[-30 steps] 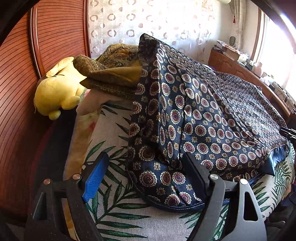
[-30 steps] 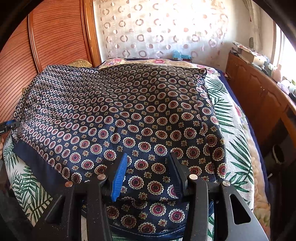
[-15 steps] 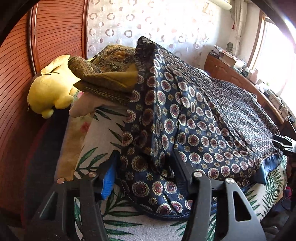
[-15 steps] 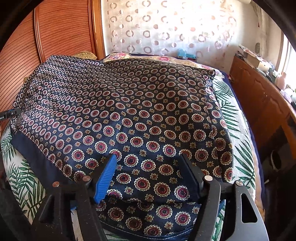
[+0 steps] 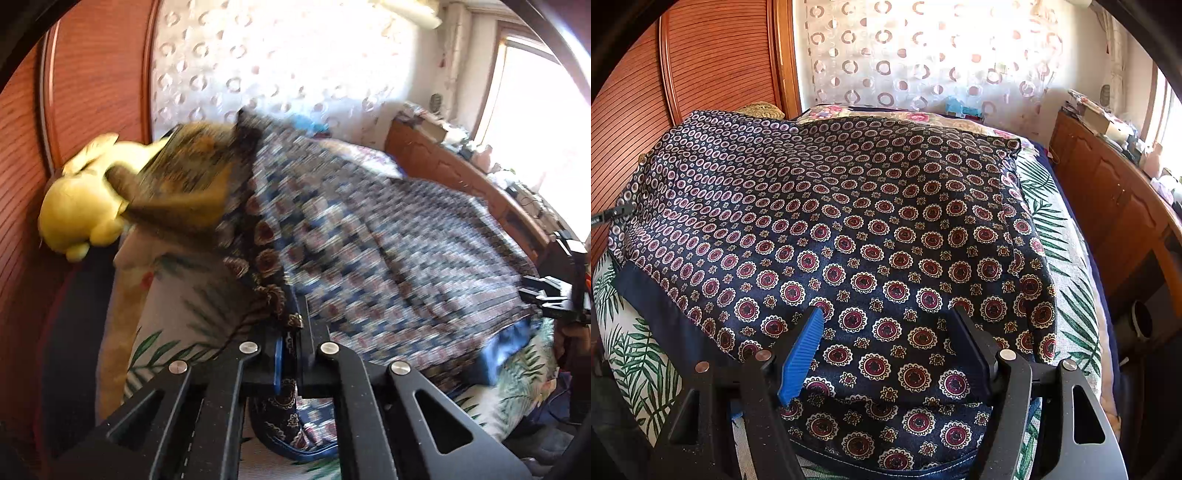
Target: Fold small clothes
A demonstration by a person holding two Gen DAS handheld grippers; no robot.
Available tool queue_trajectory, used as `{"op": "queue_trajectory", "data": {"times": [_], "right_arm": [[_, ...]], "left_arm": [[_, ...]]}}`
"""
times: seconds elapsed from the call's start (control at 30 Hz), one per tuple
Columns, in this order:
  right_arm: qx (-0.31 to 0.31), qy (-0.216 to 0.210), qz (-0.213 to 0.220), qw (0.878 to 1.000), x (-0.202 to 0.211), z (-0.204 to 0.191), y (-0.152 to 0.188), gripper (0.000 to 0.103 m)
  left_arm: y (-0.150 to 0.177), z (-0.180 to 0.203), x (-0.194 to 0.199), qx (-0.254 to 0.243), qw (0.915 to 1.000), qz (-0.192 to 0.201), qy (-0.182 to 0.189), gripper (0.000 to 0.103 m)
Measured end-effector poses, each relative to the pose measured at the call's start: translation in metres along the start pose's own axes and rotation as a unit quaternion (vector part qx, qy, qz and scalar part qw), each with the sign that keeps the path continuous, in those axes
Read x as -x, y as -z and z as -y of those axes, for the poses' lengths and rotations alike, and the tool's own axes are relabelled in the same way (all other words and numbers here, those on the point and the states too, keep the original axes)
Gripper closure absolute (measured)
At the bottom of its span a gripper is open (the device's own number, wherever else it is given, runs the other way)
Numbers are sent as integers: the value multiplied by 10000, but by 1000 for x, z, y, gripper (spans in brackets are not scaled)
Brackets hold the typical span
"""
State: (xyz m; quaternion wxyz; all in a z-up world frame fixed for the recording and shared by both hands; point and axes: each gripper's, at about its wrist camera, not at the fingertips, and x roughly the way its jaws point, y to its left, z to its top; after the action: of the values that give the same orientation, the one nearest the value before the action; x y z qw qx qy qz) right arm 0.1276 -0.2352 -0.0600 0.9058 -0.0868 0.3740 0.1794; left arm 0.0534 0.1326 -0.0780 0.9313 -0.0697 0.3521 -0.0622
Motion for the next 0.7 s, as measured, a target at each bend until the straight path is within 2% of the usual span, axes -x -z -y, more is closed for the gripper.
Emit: {"op": "queue_trajectory", "data": {"times": [0.27,0.7], "right_arm": [[3,-2,1,10000,0,0,0,31],[6,-5,3,10000,0,1,0,31]], "left_arm": [[-46,60,17,-541,9954,566,555,98],[-97,164,-1,-1245,9787,799,1420,98]]}}
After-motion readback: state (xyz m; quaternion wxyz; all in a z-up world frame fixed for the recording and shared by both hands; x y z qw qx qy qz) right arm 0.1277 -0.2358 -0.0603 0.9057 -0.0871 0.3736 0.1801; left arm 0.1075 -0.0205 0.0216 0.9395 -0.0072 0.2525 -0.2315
